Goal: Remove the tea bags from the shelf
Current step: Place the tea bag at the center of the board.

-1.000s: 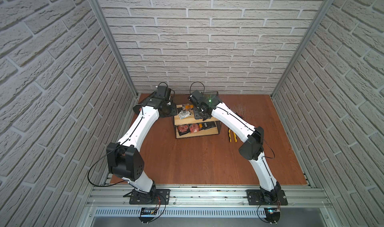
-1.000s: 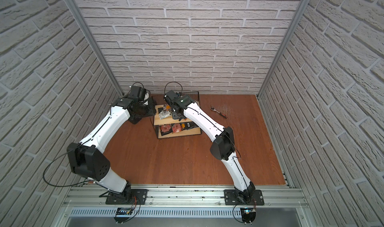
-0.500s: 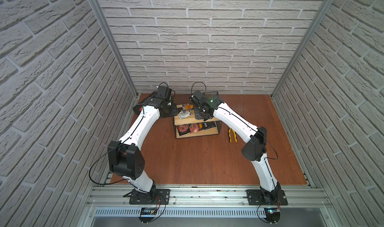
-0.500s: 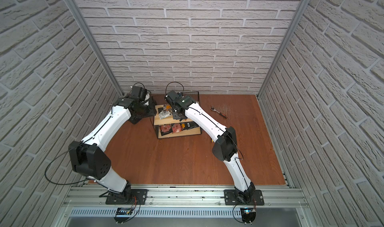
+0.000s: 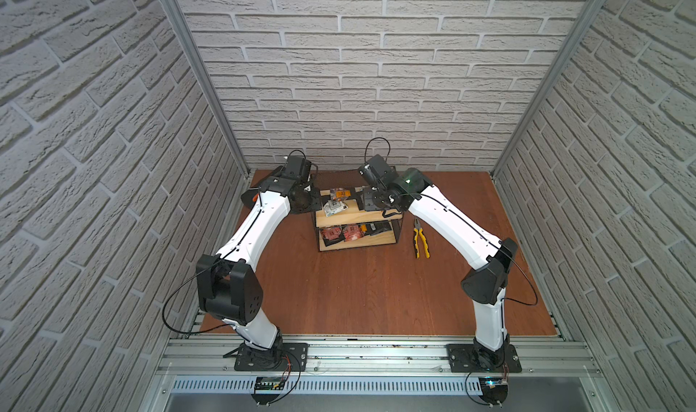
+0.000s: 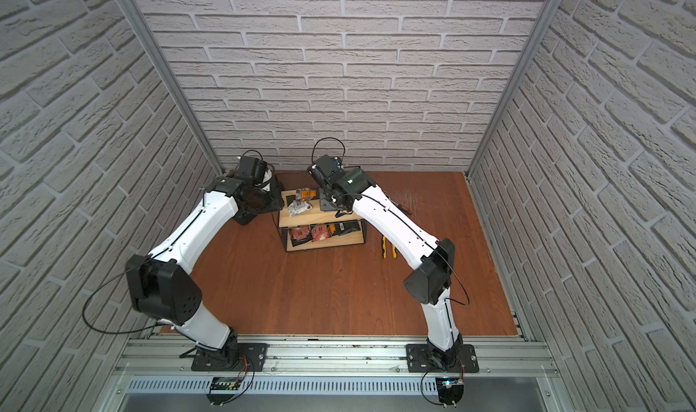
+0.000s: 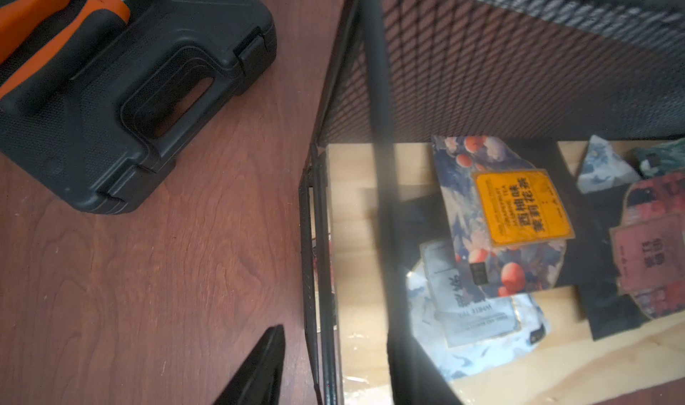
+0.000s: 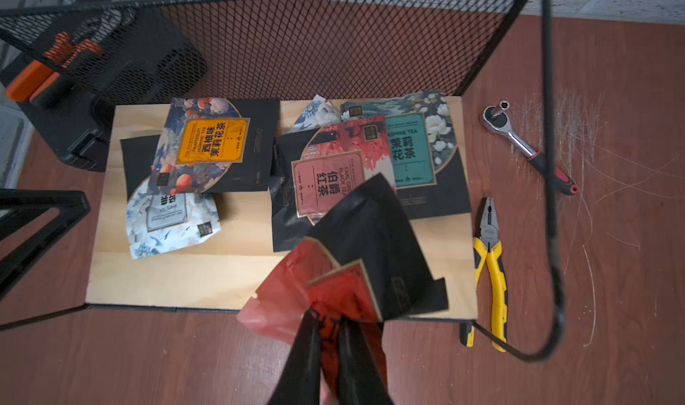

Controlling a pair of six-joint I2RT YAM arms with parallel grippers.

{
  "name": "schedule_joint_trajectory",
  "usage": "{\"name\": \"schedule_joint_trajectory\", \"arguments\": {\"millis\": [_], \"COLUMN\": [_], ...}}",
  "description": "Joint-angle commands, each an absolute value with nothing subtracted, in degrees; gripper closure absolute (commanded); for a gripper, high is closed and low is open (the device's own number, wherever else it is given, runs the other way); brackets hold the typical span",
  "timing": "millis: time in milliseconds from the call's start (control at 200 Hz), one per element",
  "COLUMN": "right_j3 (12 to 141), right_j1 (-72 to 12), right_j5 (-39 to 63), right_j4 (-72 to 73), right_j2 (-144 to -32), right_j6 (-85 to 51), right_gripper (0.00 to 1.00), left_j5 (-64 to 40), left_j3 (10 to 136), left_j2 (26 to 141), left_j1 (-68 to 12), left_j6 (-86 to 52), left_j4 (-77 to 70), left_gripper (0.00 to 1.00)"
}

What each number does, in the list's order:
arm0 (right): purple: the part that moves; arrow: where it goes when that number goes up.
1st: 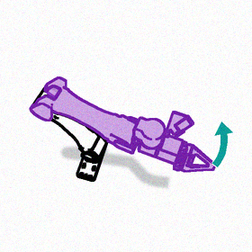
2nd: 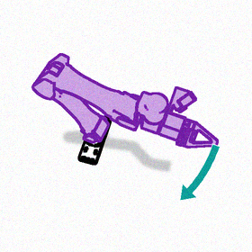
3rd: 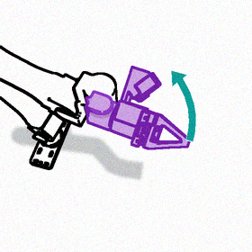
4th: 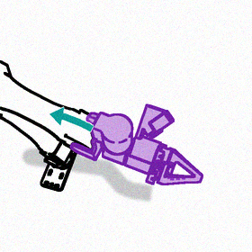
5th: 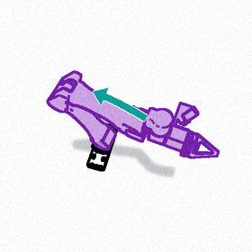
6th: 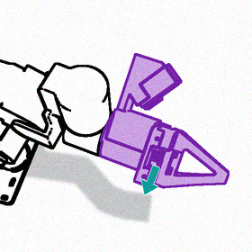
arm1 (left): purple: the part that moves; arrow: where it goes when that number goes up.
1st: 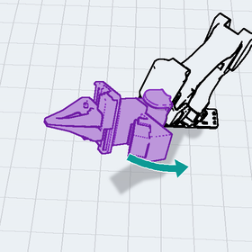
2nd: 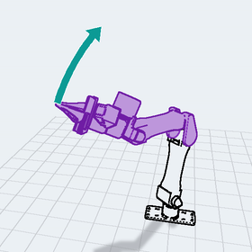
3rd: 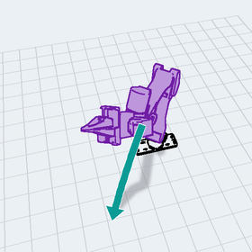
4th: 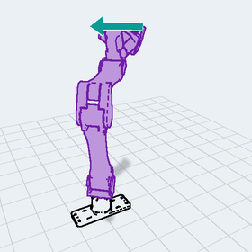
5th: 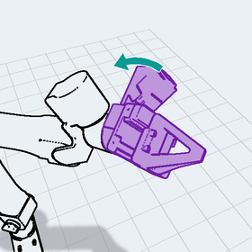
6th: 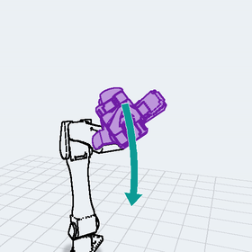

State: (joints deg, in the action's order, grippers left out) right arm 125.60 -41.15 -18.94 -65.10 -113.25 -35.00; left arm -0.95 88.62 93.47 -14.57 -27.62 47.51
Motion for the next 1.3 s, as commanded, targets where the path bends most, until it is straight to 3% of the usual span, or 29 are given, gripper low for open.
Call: {"name": "schedule_joint_trajectory", "arguments": {"millis": [0,260,655,850,1035,1295], "right_j3": [121.62,109.96,65.38,56.8,54.28,51.62], "right_j1": [-41.46,-41.62,-40.51,-35.58,-33.95,-33.57], "right_j5": [-17.95,-15.7,-8.39,-1.21,-1.16,-2.32], "right_j4": [-61.43,-60.95,-48.35,-46.69,-46.2,-44.29], "right_j2": [-108.16,-99.31,-75.17,-77.73,-82.49,-86.1], "right_j6": [-34.37,-32.96,-33.28,-35.31,-34.63,-35.24], "right_gripper": [0.94,0.97,0.96,0.95,0.94,0.84], "left_j5": [-1.53,-1.53,-0.9,-0.92,-1.19,-1.23], "left_j3": [89.56,89.87,90.7,91.14,91.67,91.82], "left_j2": [94.88,94.99,95.05,94.75,95.02,95.01], "left_j1": [-14.4,-14.4,-14.45,-14.49,-14.42,-14.44], "left_j6": [-26.88,-26.81,-26.13,-26.1,-26.19,-25.76], "left_j4": [46.0,46.11,46.78,46.77,46.94,47.21], "left_gripper": [0.53,0.55,0.61,0.63,0.64,0.64]}}
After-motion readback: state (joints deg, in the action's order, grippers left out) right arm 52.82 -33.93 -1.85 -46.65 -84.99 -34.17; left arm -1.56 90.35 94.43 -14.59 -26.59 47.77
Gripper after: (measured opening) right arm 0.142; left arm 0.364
